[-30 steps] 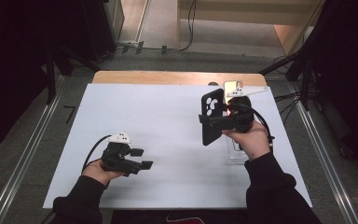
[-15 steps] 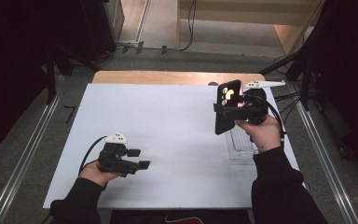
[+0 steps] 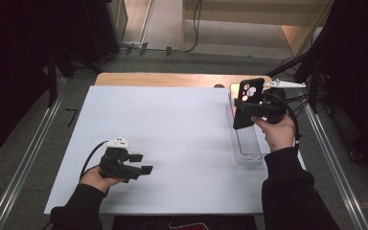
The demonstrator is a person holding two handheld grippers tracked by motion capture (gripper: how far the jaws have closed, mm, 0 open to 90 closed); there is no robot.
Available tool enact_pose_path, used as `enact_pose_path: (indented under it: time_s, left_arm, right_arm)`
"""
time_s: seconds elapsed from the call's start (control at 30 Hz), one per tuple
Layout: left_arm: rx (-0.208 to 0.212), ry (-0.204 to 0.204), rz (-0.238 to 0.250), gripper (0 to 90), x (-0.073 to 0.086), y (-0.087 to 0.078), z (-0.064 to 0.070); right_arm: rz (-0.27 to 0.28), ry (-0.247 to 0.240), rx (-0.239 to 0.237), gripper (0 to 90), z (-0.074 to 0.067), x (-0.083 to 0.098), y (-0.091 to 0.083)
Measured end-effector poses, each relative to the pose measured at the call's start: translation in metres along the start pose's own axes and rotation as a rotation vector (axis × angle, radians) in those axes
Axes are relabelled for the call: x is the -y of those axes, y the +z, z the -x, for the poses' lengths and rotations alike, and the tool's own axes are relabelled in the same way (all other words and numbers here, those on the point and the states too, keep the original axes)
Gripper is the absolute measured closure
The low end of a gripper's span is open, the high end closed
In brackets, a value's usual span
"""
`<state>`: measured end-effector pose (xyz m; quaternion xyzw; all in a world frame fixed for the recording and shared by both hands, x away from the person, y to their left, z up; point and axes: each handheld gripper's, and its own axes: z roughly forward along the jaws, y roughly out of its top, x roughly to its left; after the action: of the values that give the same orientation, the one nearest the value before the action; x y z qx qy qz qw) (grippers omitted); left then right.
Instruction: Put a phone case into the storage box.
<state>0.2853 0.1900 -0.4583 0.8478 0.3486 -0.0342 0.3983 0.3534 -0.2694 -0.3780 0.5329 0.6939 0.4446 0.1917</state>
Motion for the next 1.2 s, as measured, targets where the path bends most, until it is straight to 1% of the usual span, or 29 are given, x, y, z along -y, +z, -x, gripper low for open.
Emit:
enact_pose_path:
  time_s: [0.1, 0.13, 0.3, 0.43, 0.6, 0.7, 0.87, 0.93, 0.97, 1.07, 1.2]
  left_arm:
    - [-0.001, -0.002, -0.001, 31.2, 0.0, 0.0, 0.0]
    - [0.0, -0.002, -0.001, 31.2, 0.0, 0.001, 0.0]
    - [0.002, 0.001, 0.0, 31.2, 0.0, 0.001, 0.0]
    - [0.001, 0.001, -0.002, 31.2, 0.0, 0.001, 0.0]
    - [0.002, -0.001, -0.004, 31.2, 0.0, 0.001, 0.0]
    - [-0.004, -0.002, 0.006, 31.3, 0.0, 0.001, 0.0]
    - [-0.01, -0.003, 0.008, 31.2, 0.0, -0.001, -0.001]
    - [-0.009, -0.004, 0.006, 31.3, 0.0, -0.001, -0.001]
    - [-0.01, -0.004, 0.007, 31.3, 0.0, -0.001, -0.001]
    - [-0.007, -0.009, 0.013, 31.3, 0.0, -0.001, -0.001]
    - [-0.007, -0.004, 0.009, 31.2, 0.0, -0.001, 0.0]
  right_arm:
    - [0.018, 0.014, 0.032, 12.9, 0.008, 0.002, 0.002]
    - [0.021, 0.019, 0.036, 12.9, 0.01, 0.002, 0.003]
    - [0.019, 0.054, 0.062, 12.9, 0.022, 0.005, 0.012]
    - [0.023, 0.065, 0.088, 12.9, 0.029, 0.008, 0.021]
    - [-0.002, 0.08, 0.113, 12.9, 0.034, 0.011, 0.036]
    - [-0.024, 0.067, 0.131, 12.9, 0.035, 0.013, 0.047]
    - [-0.055, 0.081, 0.152, 12.9, 0.04, 0.018, 0.066]
    - [-0.066, 0.085, 0.149, 12.9, 0.041, 0.019, 0.072]
    - [-0.07, 0.085, 0.145, 12.9, 0.041, 0.02, 0.074]
    - [-0.078, 0.082, 0.159, 12.8, 0.042, 0.021, 0.082]
    - [-0.08, 0.081, 0.172, 12.8, 0.045, 0.02, 0.092]
